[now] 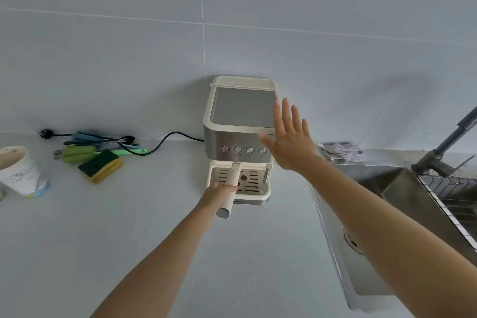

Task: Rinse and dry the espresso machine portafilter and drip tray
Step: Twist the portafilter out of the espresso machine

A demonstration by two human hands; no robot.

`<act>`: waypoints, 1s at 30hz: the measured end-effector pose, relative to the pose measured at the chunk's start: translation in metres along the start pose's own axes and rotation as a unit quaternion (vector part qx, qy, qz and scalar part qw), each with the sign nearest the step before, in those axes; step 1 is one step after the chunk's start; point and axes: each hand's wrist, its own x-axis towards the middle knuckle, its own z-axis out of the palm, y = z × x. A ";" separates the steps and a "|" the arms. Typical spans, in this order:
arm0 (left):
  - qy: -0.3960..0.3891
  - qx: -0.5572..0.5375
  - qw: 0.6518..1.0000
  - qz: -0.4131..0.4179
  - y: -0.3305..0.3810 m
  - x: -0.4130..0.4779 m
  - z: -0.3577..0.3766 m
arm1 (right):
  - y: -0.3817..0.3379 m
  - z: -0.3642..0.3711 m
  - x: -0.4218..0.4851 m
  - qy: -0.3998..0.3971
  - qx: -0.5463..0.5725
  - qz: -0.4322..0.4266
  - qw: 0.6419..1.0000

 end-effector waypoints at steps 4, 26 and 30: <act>-0.029 0.001 0.999 -0.025 0.003 0.003 0.003 | -0.001 -0.006 0.011 -0.007 -0.026 -0.012 1.000; -0.026 0.122 0.992 -0.030 0.009 0.015 0.010 | 0.013 0.045 0.052 0.298 0.013 -0.162 0.941; -0.025 0.118 0.992 -0.025 0.009 0.015 0.011 | 0.012 0.053 0.056 0.357 0.030 -0.168 0.919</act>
